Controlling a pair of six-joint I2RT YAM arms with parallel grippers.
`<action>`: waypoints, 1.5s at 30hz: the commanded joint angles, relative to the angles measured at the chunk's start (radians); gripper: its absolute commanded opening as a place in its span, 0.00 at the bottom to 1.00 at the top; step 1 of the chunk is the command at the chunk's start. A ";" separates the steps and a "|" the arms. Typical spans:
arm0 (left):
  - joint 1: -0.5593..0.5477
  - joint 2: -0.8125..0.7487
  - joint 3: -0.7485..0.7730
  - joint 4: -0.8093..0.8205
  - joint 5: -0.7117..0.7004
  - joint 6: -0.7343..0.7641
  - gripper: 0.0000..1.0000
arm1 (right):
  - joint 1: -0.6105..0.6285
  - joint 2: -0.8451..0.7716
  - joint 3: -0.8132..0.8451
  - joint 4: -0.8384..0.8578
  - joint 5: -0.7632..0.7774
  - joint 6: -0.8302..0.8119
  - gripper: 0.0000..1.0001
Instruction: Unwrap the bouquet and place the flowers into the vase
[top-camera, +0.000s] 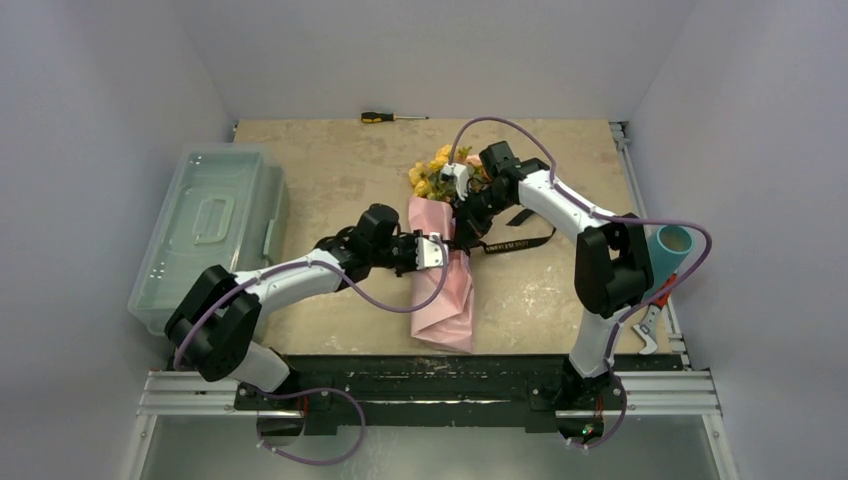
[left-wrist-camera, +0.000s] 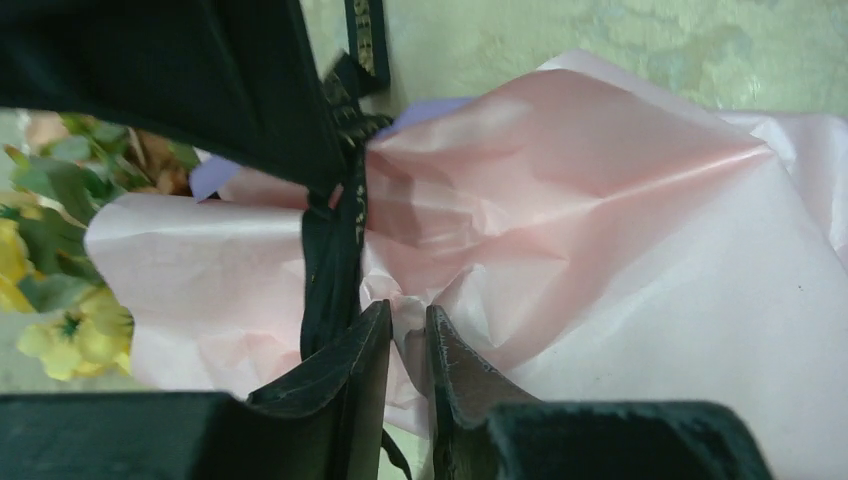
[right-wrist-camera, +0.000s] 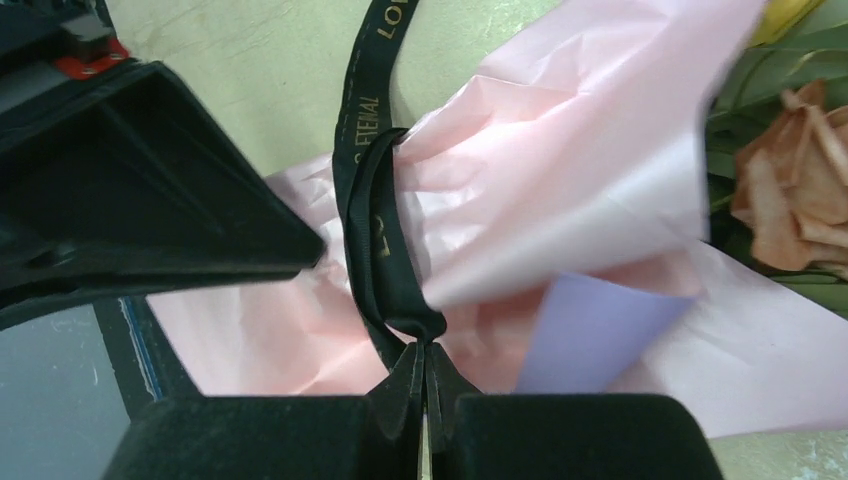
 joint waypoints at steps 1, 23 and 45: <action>-0.031 -0.011 0.091 0.072 0.011 -0.017 0.19 | 0.001 -0.019 -0.014 0.024 -0.041 0.018 0.00; -0.081 0.136 0.107 0.162 -0.079 0.014 0.28 | 0.000 -0.014 -0.007 0.020 -0.069 0.027 0.00; -0.019 -0.142 -0.012 -0.008 -0.222 -0.155 0.00 | -0.085 -0.082 -0.077 -0.023 0.011 -0.047 0.00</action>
